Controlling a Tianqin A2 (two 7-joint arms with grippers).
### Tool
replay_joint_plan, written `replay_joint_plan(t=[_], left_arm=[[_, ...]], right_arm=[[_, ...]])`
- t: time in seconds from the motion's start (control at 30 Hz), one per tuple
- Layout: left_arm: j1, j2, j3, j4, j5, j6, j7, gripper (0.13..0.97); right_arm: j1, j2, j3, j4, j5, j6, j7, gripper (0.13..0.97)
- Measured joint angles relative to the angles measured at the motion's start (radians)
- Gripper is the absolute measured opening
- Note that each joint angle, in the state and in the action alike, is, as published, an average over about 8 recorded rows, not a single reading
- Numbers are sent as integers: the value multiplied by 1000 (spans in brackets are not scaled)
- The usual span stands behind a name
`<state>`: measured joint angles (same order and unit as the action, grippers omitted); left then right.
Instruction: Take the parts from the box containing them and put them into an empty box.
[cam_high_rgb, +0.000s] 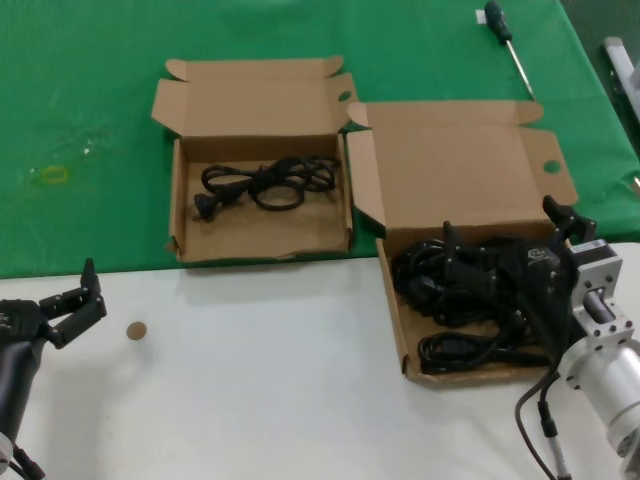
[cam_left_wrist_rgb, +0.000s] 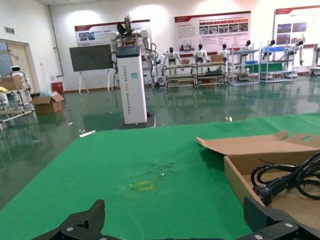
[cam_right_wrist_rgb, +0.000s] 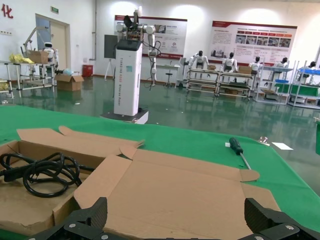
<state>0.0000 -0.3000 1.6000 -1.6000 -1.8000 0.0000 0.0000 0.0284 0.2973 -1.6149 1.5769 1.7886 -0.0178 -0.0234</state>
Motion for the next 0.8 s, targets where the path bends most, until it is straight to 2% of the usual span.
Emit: replay_joint_plan(t=[0.8], left_arm=[[0,0,0,0,0,0,0,966]], right_arm=[[0,0,0,0,0,0,0,966]])
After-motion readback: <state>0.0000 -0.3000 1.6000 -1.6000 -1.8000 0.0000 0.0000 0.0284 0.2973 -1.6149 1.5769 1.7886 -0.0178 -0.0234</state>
